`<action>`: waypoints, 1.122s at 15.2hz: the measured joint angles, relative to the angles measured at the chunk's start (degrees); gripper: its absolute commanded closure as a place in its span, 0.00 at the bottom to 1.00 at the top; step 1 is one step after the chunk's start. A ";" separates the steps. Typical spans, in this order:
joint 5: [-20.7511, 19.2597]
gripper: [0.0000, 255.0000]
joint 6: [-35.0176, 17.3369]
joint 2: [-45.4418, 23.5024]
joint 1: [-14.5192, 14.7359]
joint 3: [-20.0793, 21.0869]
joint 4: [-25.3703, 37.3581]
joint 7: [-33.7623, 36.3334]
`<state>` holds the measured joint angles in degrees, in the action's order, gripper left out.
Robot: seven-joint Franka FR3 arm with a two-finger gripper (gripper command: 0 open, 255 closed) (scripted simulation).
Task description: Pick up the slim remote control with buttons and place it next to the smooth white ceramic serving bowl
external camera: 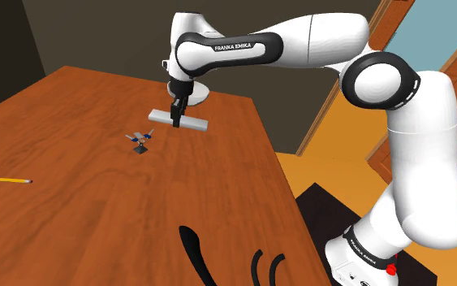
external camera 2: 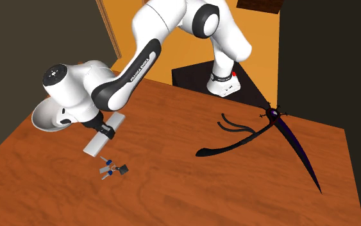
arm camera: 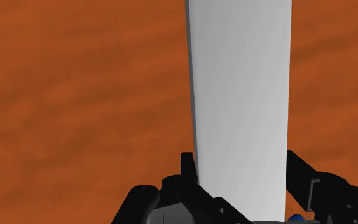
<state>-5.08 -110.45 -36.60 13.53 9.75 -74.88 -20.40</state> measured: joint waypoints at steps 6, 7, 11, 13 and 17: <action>-0.25 1.00 -3.34 -1.54 0.04 -0.16 -1.83 0.14; -0.25 1.00 -3.46 -1.56 0.04 -0.16 -1.91 0.15; -0.26 1.00 -3.57 -1.58 0.05 -0.16 -1.98 0.16; -0.26 0.00 -3.58 -1.57 0.04 -0.16 -1.98 0.16; -0.26 0.00 -3.58 -1.56 0.05 -0.16 -1.98 0.16</action>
<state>-5.34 -114.03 -38.16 13.58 9.59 -76.86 -20.24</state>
